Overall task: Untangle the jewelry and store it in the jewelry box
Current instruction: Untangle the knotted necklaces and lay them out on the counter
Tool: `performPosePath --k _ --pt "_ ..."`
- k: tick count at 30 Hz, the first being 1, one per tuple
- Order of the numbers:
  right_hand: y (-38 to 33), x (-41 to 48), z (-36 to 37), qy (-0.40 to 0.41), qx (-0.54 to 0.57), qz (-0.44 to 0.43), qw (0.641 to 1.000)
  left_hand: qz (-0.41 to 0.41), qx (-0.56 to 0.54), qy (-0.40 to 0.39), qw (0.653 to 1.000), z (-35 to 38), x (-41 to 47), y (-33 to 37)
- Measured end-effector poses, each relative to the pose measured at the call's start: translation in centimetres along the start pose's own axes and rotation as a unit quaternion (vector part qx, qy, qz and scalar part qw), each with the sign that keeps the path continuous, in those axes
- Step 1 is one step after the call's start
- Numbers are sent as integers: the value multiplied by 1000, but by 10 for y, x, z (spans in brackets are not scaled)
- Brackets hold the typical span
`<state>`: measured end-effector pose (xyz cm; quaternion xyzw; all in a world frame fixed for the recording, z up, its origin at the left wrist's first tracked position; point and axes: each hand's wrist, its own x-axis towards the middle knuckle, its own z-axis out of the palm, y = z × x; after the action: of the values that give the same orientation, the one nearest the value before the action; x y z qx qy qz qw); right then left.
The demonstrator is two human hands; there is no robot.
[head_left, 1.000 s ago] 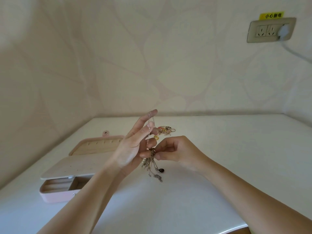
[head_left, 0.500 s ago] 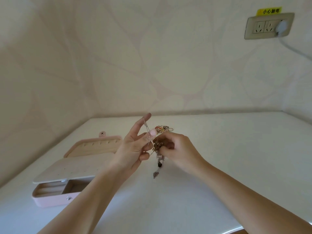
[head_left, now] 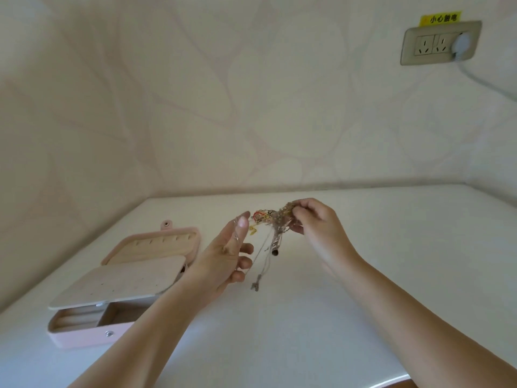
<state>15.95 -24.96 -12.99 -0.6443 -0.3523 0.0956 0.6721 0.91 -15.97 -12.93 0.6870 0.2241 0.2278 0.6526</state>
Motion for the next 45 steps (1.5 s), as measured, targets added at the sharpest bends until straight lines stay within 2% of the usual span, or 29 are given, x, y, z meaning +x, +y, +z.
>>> performPosePath --k 3,7,9,12,15,18,21,24,26,30,34,40,43,45 --pt "0 9 -8 50 69 43 995 -20 -29 -52 998 3 -1 2" --pt "-1 18 -21 69 98 72 990 -63 -183 -145 970 -2 0 8" --pt "-1 20 -33 40 -24 -3 999 -73 -252 -185 947 -6 1 9" --pt "0 20 -54 -18 -261 -150 953 -75 -334 -182 922 -13 3 9" --pt "5 24 -70 -21 -282 -154 947 -76 -363 -146 917 -11 5 6" --pt "10 31 -80 -19 -233 -92 968 -74 -349 -95 929 -4 6 2" --pt "12 36 -90 15 -98 -26 995 -67 -344 -20 936 1 6 0" --pt "9 35 -87 51 -21 -6 998 -76 -328 43 941 13 5 -4" --pt "6 33 -84 37 -11 -6 999 -81 -316 80 942 21 6 -4" --pt "4 26 -83 -94 -125 3 988 -73 -284 120 948 12 7 -1" --pt "4 22 -79 -198 -312 35 929 -91 -234 137 958 0 11 -6" --pt "10 25 -70 -147 -389 32 909 -118 -227 145 956 -6 15 -11" --pt "15 23 -56 -139 -449 -13 883 -107 -122 151 975 -5 14 -14" --pt "14 16 -44 -120 -432 -37 893 -103 -37 173 979 -4 16 -16"
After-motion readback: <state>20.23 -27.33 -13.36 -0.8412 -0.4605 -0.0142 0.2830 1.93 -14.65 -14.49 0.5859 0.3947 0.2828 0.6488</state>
